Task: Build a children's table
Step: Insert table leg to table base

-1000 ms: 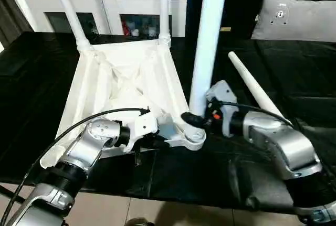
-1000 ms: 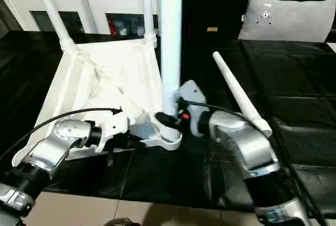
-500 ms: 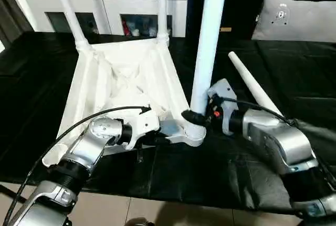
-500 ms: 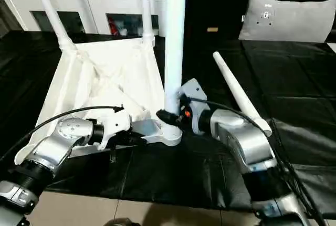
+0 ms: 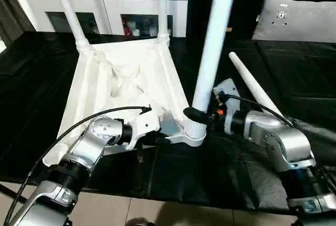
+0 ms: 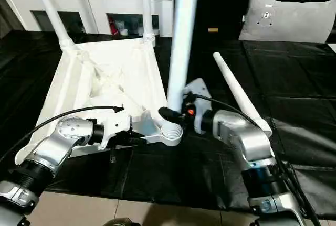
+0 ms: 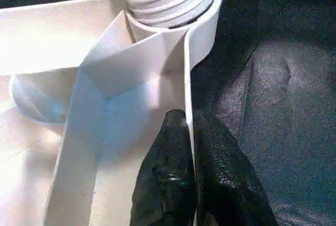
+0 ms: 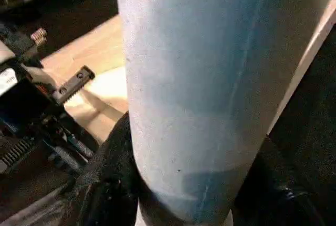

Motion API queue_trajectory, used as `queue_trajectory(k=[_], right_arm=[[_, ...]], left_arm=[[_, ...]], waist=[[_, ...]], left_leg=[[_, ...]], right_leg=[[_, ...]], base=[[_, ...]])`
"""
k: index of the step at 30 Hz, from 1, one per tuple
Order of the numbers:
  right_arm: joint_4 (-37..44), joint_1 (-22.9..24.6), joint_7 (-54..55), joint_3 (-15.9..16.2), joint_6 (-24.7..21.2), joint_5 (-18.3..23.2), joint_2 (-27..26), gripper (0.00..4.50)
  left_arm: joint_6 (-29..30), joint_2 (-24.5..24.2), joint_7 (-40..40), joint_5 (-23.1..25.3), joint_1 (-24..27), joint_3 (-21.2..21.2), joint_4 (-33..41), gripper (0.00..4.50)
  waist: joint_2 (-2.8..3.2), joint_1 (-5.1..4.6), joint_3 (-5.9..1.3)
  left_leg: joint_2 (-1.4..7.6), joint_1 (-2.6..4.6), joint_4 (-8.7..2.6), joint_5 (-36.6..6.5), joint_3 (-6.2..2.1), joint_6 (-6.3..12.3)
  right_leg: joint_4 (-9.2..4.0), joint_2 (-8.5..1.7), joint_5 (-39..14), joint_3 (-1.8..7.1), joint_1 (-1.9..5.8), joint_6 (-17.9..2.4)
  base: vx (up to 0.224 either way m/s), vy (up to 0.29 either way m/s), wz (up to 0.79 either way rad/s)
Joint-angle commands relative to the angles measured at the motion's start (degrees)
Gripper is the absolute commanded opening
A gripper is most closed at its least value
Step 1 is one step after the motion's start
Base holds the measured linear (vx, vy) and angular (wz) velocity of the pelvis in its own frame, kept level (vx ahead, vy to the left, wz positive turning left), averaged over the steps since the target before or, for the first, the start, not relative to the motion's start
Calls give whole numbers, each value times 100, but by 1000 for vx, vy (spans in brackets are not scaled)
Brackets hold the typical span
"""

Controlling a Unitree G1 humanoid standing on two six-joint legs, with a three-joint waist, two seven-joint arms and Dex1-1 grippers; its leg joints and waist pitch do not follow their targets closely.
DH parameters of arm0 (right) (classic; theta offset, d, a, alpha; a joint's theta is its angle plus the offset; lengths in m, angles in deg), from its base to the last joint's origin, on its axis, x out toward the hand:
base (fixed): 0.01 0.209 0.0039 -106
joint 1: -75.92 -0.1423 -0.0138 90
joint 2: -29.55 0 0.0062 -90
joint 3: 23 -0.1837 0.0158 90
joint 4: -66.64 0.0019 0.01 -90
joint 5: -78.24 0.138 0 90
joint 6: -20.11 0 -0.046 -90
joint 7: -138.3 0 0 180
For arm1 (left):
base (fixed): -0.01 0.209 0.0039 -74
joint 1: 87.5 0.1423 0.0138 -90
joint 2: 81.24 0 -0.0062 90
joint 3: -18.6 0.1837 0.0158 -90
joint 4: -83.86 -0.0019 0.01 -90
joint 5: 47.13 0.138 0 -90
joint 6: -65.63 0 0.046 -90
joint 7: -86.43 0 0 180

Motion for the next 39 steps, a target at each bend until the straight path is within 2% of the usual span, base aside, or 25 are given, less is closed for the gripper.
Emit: queue_trajectory(k=[1, 3, 4, 5, 6, 7, 8, 9, 10, 12, 13, 14, 15, 18, 19, 20, 23, 24, 25, 28, 30, 31, 32, 34, 39], right_arm=[[-399, 456, 9, 150, 89, -167, -18, 188], [-393, 563, 27, 64, 243, -134, -78, 188], [-387, 660, 55, -21, 409, -105, -141, 188], [-387, 660, 55, -21, 409, -105, -141, 188], [-375, 719, 52, -74, 484, -65, -179, 188], [-298, 945, 96, -304, 755, 80, -340, 188], [-262, 1042, 104, -343, 874, 102, -368, 188], [-258, 1051, 104, -343, 889, 100, -369, 188], [-166, 1209, 115, -332, 1104, 84, -388, 188], [-139, 1250, 121, -327, 1147, 85, -395, 188], [-73, 1352, 149, -262, 1335, -47, -370, 188], [-66, 1359, 156, -245, 1355, -76, -359, 188], [-28, 1397, 219, -59, 1559, -390, -231, 188], [-23, 1385, 201, 126, 1678, -614, -107, 188], [-25, 1354, 154, 360, 1793, -909, 42, 188], [-32, 1321, 124, 481, 1820, -1044, 120, 188], [-65, 1200, 11, 757, 1857, -1310, 288, 188], [-77, 1152, -37, 825, 1841, -1350, 323, 188], [-92, 1108, -76, 884, 1843, -1374, 350, 188], [-181, 978, -234, 1070, 1851, -1432, 441, 188], [-279, 888, -364, 1194, 1754, -1456, 472, 188], [-356, 832, -444, 1265, 1732, -1467, 471, 188], [-367, 823, -453, 1275, 1730, -1470, 469, 188], [-531, 692, -575, 1295, 1509, -1311, 330, 188], [-590, 643, -658, 1279, 1331, -1152, 246, 188]], left_arm=[[-115, -15, -326, -120, -178, -332, -9, 0], [-109, -12, -328, -125, -178, -337, -10, 0], [-111, -13, -330, -130, -176, -344, -13, 0], [-111, -13, -330, -130, -176, -344, -13, 0], [-107, -13, -331, -136, -173, -349, -14, 0], [-115, -6, -339, -138, -176, -360, -46, 0], [-113, -2, -335, -137, -177, -368, -55, 0], [-113, -2, -334, -137, -177, -368, -55, 0], [-112, -3, -321, -137, -178, -381, -64, 0], [-112, -4, -317, -138, -180, -385, -67, 0], [-119, -14, -298, -138, -193, -383, -90, 0], [-120, -16, -294, -138, -194, -382, -91, 0], [-125, -35, -261, -136, -198, -370, -96, 0], [-134, -47, -248, -127, -195, -360, -93, 0], [-150, -68, -232, -109, -183, -344, -84, 0], [-163, -84, -223, -93, -171, -330, -72, 0], [-198, -131, -196, -56, -141, -287, -41, 0], [-208, -151, -183, -40, -125, -268, -15, 0], [-220, -170, -168, -25, -111, -249, 10, 0], [-255, -206, -96, -18, -115, -218, 39, 0], [-319, -231, -9, 6, -191, -178, -16, 0], [-372, -240, 64, 11, -262, -154, -74, 0], [-380, -241, 77, 10, -274, -151, -83, 0], [-570, -233, 250, 23, -581, -113, -367, 0], [-700, -220, 337, 44, -868, -112, -657, 0]], waist=[[-61, 18, -346], [-63, 12, -340], [-38, 21, -334], [-48, 18, -341], [-29, 18, -334], [-14, 12, -329], [-14, 7, -332], [-24, 7, -337], [10, 3, -328], [12, 1, -332], [70, 10, -332], [35, -6, -329], [46, -2, -336], [72, -11, -330], [67, -18, -322], [50, -28, -313], [49, -33, -310], [24, -42, -312], [42, -42, -310], [11, -50, -310], [20, -65, -317], [46, -70, -301], [29, -85, -302], [67, -119, -281], [70, -178, -259]], left_leg=[[663, 55, -405, -947, -306, 211], [659, 55, -414, -1016, -306, 202], [646, 51, -408, -1062, -302, 206], [646, 56, -409, -1059, -302, 200], [650, 52, -414, -1075, -311, 201], [658, 56, -422, -1126, -318, 203], [671, 79, -430, -1245, -320, 178], [667, 68, -431, -1241, -324, 175], [649, 57, -432, -1260, -325, 181], [656, 62, -433, -1256, -326, 191], [649, 57, -427, -1273, -331, 185], [652, 62, -435, -1307, -327, 188], [656, 60, -435, -1301, -336, 184], [647, 64, -431, -1342, -330, 173], [646, 66, -435, -1399, -331, 170], [637, 65, -440, -1429, -330, 162], [631, 63, -439, -1452, -333, 190], [633, 62, -441, -1452, -330, 200], [637, 66, -437, -1444, -330, 217], [643, 65, -444, -1427, -333, 245], [642, 51, -441, -1402, -332, 257], [645, 57, -438, -1404, -328, 266], [635, 42, -441, -1423, -327, 284], [619, 61, -445, -1490, -330, 291], [634, 87, -464, -1782, -354, 176]], right_leg=[[-538, -861, -1634, 550, 220, -300], [-548, -855, -1682, 547, 219, -310], [-570, -871, -1790, 547, 220, -298], [-573, -867, -1800, 544, 223, -289], [-571, -858, -1816, 540, 221, -286], [-581, -853, -1844, 538, 214, -271], [-597, -865, -1905, 543, 202, -272], [-591, -869, -1879, 541, 215, -279], [-593, -850, -1849, 533, 216, -275], [-597, -849, -1861, 539, 211, -262], [-597, -859, -1884, 534, 212, -267], [-611, -845, -1891, 532, 209, -253], [-598, -845, -1867, 531, 217, -262], [-608, -840, -1892, 524, 206, -249], [-617, -829, -1960, 523, 206, -228], [-626, -824, -2038, 521, 207, -198], [-635, -827, -2123, 519, 215, -186], [-634, -823, -2127, 518, 219, -182], [-632, -826, -2120, 521, 210, -192], [-624, -823, -2105, 524, 209, -199], [-609, -822, -1998, 526, 217, -242], [-615, -824, -1968, 535, 200, -255], [-617, -821, -1978, 528, 219, -253], [-645, -793, -2051, 517, 201, -237], [-674, -817, -2291, 511, 197, -241]], base=[[0, 0, 0], [0, 0, 0], [0, 0, 0], [0, 0, 0], [0, 0, 0], [0, 0, 0], [0, 0, 0], [0, 0, 0], [0, 0, 0], [0, 0, 0], [0, 0, 0], [0, 0, 0], [0, 0, 0], [0, 0, 0], [0, 0, 0], [0, 0, 0], [0, 0, 0], [0, 0, 0], [0, 0, 0], [0, 0, 0], [0, 0, 0], [0, 0, 0], [0, 0, 0], [0, 0, 0], [0, 0, 0]])
